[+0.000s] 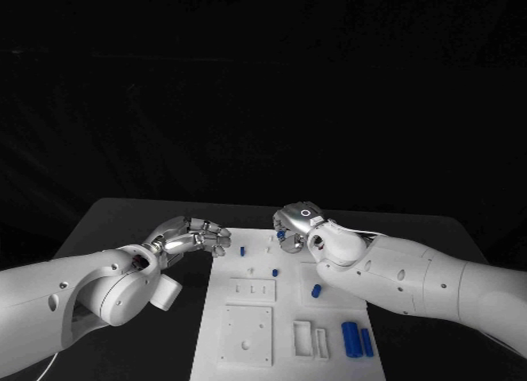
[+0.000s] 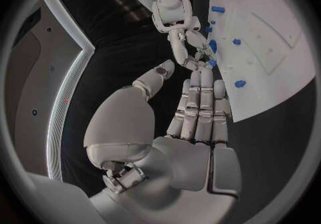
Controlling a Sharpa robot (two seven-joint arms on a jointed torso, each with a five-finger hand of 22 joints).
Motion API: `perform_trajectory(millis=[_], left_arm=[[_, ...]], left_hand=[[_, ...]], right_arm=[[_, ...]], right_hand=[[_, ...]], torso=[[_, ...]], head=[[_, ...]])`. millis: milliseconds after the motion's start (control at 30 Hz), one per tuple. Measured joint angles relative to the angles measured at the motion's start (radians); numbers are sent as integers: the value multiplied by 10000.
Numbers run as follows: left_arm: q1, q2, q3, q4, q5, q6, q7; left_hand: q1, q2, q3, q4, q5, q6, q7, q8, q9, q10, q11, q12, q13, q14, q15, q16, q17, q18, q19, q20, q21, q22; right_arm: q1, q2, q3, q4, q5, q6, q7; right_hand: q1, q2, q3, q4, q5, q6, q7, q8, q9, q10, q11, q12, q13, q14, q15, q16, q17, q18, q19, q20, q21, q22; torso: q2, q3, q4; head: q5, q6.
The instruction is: Assemble the parts on the task board
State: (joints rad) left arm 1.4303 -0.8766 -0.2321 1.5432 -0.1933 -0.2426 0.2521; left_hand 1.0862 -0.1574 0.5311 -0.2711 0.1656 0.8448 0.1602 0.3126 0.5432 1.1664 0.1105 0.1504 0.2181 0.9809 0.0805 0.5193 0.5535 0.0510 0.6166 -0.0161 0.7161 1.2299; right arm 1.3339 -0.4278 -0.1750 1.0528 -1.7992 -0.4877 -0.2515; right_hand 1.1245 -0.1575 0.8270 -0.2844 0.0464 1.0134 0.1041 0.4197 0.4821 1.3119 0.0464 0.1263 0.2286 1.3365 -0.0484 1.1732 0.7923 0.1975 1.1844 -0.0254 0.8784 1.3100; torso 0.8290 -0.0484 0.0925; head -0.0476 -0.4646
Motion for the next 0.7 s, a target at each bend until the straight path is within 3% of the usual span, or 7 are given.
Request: perform_trajectory(millis=[233,700], left_arm=[[3,98,3,-9,0,-1,0],[104,120,12,85,0,-3,1]], left_hand=[[0,0,0,0,0,0,0,-37,-10,0,0,0,0,0,0,0,0,0,0,0,0,0],[0,0,0,0,0,0,0,-37,-9,0,0,-42,0,0,0,0,0,-2,0,0,0,1]], right_arm=[[-1,318,0,-311,-86,-42,-52],[-10,631,1,-653,-158,-47,-66]], right_hand=[[1,-1,0,1,-1,-1,1,-23,0,0,0,-2,1,0,0,0,0,-1,1,0,2,0],[2,-2,-3,2,-10,-6,1,-47,12,0,0,-43,4,0,-1,0,-9,-4,2,2,2,0]], torso=[[24,-6,18],[106,-120,117]], head=[[19,10],[-3,44]])
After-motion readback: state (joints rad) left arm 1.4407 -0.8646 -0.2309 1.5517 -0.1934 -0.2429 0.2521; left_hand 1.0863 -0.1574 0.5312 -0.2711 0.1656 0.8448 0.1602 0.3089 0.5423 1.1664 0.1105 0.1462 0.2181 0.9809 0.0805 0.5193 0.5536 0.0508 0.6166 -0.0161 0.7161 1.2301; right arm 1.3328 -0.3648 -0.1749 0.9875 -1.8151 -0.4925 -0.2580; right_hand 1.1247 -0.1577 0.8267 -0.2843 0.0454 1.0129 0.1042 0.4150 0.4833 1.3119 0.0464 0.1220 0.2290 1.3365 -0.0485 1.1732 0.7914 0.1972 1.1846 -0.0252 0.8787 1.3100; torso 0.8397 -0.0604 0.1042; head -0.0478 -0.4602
